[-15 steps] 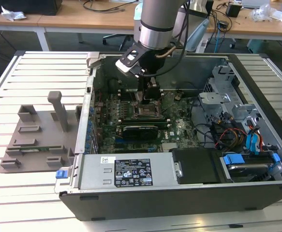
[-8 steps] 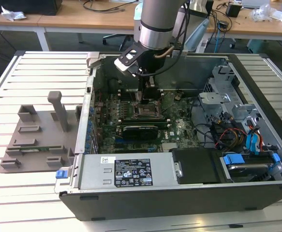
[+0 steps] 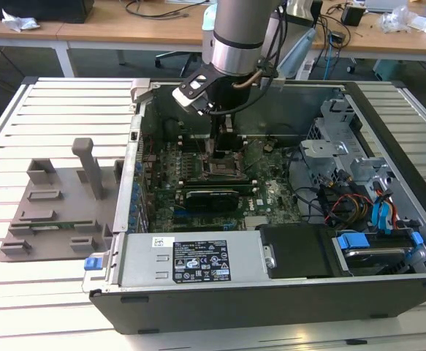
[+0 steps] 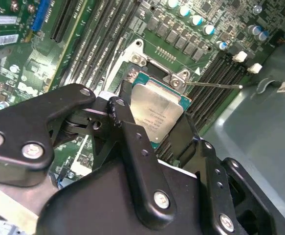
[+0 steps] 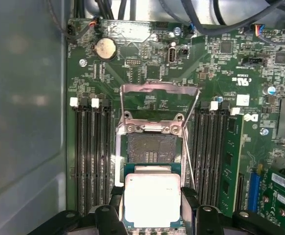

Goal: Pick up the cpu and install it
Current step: 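Place the cpu into insertion slot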

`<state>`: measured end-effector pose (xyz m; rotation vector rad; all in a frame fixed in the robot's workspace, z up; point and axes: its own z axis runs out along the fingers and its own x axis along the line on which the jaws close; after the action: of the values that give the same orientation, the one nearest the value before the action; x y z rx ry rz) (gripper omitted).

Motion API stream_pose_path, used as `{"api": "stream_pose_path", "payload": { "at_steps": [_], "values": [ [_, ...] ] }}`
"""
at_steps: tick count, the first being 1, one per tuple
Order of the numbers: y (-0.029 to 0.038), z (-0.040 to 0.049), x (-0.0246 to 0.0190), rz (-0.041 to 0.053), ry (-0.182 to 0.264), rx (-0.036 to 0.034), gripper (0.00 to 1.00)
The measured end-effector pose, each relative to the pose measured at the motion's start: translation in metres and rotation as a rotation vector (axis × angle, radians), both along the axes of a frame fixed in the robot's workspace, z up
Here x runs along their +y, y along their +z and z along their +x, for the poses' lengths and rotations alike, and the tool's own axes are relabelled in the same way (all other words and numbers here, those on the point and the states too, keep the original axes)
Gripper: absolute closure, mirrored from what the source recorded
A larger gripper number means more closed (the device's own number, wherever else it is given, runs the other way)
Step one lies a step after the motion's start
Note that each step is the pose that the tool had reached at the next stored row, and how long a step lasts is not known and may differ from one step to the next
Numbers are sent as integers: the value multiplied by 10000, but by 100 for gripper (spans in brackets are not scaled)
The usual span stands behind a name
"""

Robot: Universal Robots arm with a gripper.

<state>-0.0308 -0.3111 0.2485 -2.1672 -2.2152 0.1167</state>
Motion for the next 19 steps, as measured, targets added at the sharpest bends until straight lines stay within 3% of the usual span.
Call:
{"api": "stream_pose_path", "payload": {
  "at_steps": [1,2,13,19],
  "values": [
    [-7,11,0,-113,-14,-1,45],
    [-15,17,0,-129,-16,0,45],
    [-196,87,0,-87,-16,28,45],
    [-352,105,0,-60,-19,36,45]
  ]
}}
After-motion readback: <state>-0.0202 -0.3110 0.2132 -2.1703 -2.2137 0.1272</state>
